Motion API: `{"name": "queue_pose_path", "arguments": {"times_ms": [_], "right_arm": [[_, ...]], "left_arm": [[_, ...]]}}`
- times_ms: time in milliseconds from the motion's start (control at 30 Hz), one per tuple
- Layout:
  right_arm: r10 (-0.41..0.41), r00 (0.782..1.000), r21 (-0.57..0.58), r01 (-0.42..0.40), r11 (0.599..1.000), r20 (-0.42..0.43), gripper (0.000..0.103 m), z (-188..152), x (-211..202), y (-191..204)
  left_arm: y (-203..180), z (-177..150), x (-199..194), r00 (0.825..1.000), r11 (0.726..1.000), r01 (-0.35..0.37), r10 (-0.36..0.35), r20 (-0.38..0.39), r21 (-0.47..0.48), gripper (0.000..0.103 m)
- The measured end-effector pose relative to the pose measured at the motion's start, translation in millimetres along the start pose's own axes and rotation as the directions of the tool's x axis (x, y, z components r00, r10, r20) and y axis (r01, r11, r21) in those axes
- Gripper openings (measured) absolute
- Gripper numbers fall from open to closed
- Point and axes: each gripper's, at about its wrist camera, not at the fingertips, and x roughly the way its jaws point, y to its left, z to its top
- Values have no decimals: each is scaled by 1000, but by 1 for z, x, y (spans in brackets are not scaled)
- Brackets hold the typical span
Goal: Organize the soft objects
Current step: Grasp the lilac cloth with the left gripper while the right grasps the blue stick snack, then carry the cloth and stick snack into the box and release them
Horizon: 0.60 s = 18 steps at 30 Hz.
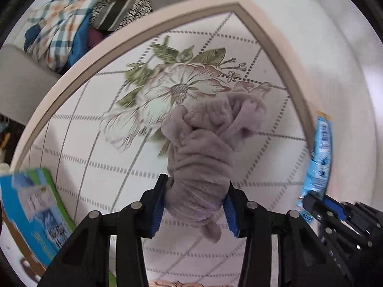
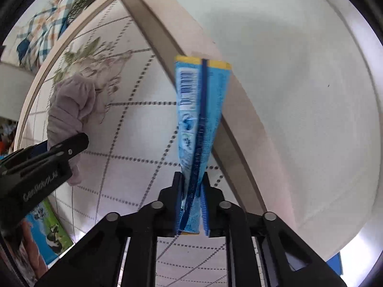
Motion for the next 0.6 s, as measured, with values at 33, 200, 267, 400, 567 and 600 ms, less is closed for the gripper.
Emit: {"name": "queue_pose_path", "arguments": {"times_ms": [33, 200, 267, 400, 567, 600], "right_arm": [[3, 1000, -13, -3, 1000, 9, 14, -4, -6, 6], [48, 996, -118, -40, 992, 72, 13, -34, -51, 47], [77, 993, -167, -60, 984, 94, 13, -48, -71, 69], [146, 980, -293, -103, 951, 132, 13, -80, -118, 132], [201, 970, -458, -117, 881, 138, 13, -124, -155, 223], [203, 970, -478, -115, 871, 136, 13, -129, -158, 236]], "left_arm": [[3, -6, -8, 1000, 1000, 17, -17, 14, -17, 40], [54, -60, -73, 983, 981, 144, -127, 130, -127, 40], [83, -85, -97, 974, 969, 182, -154, 168, -169, 40], [163, -144, -140, 960, 938, 209, -143, 240, -277, 40], [261, -205, -161, 957, 881, 213, -101, 272, -422, 40], [279, -218, -160, 960, 868, 204, -87, 266, -453, 40]]}}
